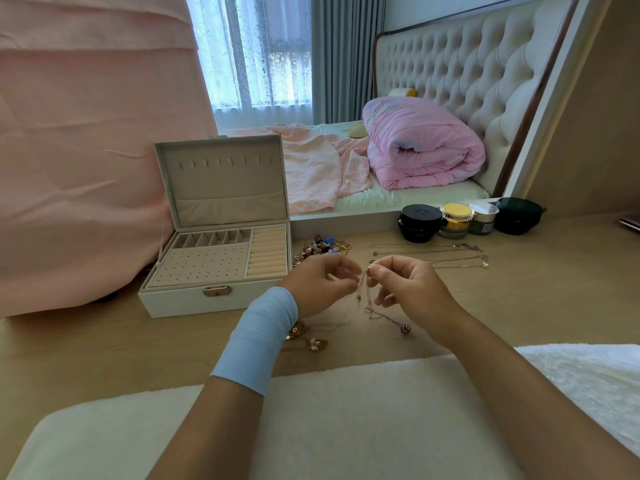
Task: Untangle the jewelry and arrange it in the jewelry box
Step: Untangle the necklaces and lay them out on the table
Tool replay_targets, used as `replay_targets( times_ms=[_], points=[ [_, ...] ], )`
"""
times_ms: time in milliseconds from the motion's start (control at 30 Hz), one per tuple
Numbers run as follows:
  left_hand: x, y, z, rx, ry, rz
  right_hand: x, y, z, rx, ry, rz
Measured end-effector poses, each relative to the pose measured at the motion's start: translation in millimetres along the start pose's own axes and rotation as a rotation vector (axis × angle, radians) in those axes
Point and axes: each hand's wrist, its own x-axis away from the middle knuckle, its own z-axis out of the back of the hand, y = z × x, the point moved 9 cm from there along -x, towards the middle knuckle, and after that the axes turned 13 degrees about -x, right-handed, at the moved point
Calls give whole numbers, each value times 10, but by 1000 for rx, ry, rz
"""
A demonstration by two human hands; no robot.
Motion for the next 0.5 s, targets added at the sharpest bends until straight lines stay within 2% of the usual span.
replay_targets(
  times_ms=[67, 200, 367, 500],
  points=[
    [3, 72, 138, 64, 124, -54, 2, 10, -34, 4, -34, -10],
    [30, 151, 218, 97, 223, -105, -4, 49, -52, -56, -24, -31],
    [38, 145, 224, 57, 262, -101, 9, 192, -79, -274, 20, -134],
    [44, 156, 285, 55, 319, -116, -5, 200, -72, -328, 6, -158]
  ],
)
